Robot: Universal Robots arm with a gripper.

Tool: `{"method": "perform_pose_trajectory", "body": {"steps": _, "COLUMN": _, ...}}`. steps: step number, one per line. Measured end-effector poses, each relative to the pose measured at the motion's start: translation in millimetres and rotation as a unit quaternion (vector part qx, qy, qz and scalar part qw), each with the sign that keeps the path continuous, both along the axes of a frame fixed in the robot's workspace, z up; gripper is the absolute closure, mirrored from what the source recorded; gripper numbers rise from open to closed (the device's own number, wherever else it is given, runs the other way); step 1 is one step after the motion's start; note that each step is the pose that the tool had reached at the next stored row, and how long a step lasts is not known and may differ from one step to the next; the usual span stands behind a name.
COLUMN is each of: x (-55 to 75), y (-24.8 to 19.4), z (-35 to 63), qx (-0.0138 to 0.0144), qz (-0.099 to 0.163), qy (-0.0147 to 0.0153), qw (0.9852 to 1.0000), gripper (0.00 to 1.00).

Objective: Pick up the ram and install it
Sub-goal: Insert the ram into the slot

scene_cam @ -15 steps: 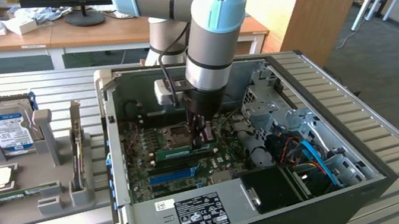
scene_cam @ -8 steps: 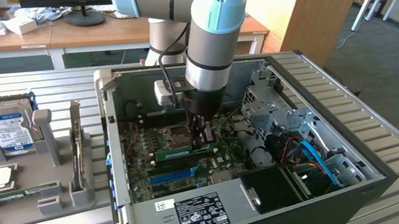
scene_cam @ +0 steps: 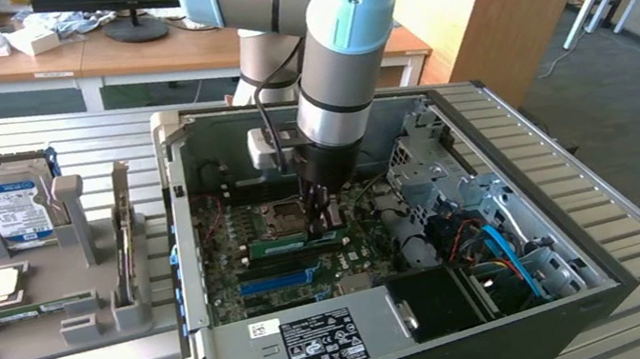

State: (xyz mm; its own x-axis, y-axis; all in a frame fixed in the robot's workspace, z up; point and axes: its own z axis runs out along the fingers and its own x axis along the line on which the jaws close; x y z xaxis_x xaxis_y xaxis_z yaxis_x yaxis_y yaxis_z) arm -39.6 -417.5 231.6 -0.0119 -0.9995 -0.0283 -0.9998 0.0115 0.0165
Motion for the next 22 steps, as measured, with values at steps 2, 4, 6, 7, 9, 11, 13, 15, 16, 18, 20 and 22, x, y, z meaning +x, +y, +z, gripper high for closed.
{"method": "perform_pose_trajectory", "body": {"steps": 2, "x": 0.0, "y": 0.0, "z": -0.1, "qx": 0.0000, "qz": 0.000, "qy": 0.0000, "qw": 1.0000, "gripper": 0.89}}
{"method": "perform_pose_trajectory", "body": {"steps": 4, "x": 0.0, "y": 0.0, "z": -0.4, "qx": 0.0001, "qz": 0.000, "qy": 0.0000, "qw": 1.0000, "gripper": 0.89}}
{"method": "perform_pose_trajectory", "body": {"steps": 6, "x": 0.0, "y": 0.0, "z": -0.4, "qx": 0.0000, "qz": 0.000, "qy": 0.0000, "qw": 1.0000, "gripper": 0.89}}
{"method": "perform_pose_trajectory", "body": {"steps": 7, "x": 0.0, "y": 0.0, "z": -0.4, "qx": 0.0000, "qz": 0.000, "qy": 0.0000, "qw": 1.0000, "gripper": 0.89}}
{"method": "perform_pose_trajectory", "body": {"steps": 9, "x": 0.0, "y": 0.0, "z": -0.4, "qx": 0.0000, "qz": 0.000, "qy": 0.0000, "qw": 1.0000, "gripper": 0.89}}
{"method": "perform_pose_trajectory", "body": {"steps": 11, "x": 0.0, "y": 0.0, "z": -0.9, "qx": 0.0000, "qz": 0.000, "qy": 0.0000, "qw": 1.0000, "gripper": 0.89}}
{"method": "perform_pose_trajectory", "body": {"steps": 13, "x": 0.0, "y": 0.0, "z": -1.0, "qx": -0.0001, "qz": 0.000, "qy": 0.0000, "qw": 1.0000, "gripper": 0.89}}
{"method": "perform_pose_trajectory", "body": {"steps": 15, "x": 0.0, "y": 0.0, "z": -1.2, "qx": 0.0000, "qz": 0.000, "qy": 0.0000, "qw": 1.0000, "gripper": 0.89}}
{"method": "perform_pose_trajectory", "body": {"steps": 16, "x": 0.0, "y": 0.0, "z": -1.2, "qx": 0.0000, "qz": 0.000, "qy": 0.0000, "qw": 1.0000, "gripper": 0.89}}
{"method": "perform_pose_trajectory", "body": {"steps": 18, "x": 0.0, "y": 0.0, "z": -1.2, "qx": 0.0001, "qz": 0.000, "qy": 0.0000, "qw": 1.0000, "gripper": 0.89}}
{"method": "perform_pose_trajectory", "body": {"steps": 20, "x": 0.0, "y": -0.1, "z": -1.2, "qx": 0.0001, "qz": 0.000, "qy": -0.0001, "qw": 1.0000, "gripper": 0.89}}
{"method": "perform_pose_trajectory", "body": {"steps": 22, "x": 0.0, "y": -0.2, "z": -0.8, "qx": 0.0000, "qz": 0.000, "qy": 0.0001, "qw": 1.0000, "gripper": 0.89}}
